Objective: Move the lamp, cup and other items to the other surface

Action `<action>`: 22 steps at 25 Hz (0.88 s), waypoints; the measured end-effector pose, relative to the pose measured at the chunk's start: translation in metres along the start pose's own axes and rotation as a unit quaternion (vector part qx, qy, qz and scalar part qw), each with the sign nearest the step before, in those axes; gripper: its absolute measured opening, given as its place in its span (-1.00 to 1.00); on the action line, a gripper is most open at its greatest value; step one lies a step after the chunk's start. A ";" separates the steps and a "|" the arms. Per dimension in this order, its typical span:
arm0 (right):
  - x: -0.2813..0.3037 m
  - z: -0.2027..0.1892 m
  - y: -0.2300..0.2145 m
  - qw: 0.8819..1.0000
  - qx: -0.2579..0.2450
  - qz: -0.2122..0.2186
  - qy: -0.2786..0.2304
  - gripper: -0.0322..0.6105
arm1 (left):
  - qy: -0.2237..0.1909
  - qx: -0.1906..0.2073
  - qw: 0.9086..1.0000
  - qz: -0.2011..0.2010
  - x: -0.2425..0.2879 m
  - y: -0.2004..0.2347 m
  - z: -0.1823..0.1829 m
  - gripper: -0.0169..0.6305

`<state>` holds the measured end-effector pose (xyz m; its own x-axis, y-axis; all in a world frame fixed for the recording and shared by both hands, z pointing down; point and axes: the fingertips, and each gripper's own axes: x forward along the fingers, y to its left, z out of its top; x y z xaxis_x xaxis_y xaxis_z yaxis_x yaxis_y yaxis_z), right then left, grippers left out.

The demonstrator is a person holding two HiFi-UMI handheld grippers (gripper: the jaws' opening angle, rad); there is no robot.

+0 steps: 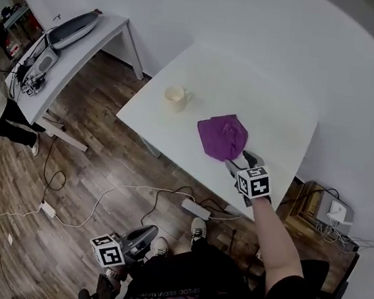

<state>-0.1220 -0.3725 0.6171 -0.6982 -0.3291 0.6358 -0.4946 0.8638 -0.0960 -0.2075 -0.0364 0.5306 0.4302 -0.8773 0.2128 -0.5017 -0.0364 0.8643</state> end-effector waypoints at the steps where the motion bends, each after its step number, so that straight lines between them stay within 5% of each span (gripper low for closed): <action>1: 0.009 0.000 -0.008 1.000 0.003 -0.001 0.009 0.03 | -0.005 -0.002 1.000 0.006 0.000 0.001 0.000 -0.96; 11: 0.074 0.005 -0.038 0.998 0.040 0.005 0.057 0.11 | -0.044 -0.025 0.997 0.061 -0.011 0.007 -0.006 -0.96; 17: 0.090 -0.010 -0.037 0.995 0.019 -0.006 0.095 0.17 | -0.035 -0.027 0.997 0.068 -0.009 0.009 -0.009 -0.96; 22: 0.097 -0.016 -0.032 0.995 -0.005 -0.009 0.099 -0.08 | -0.026 -0.023 0.997 0.068 -0.008 0.010 -0.007 -0.96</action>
<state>-0.1652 -0.4262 0.6945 -0.5724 -0.2643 0.7762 -0.5007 0.8623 -0.0756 -0.2106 -0.0263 0.5411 0.3201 -0.8966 0.3058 -0.5170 0.1052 0.8495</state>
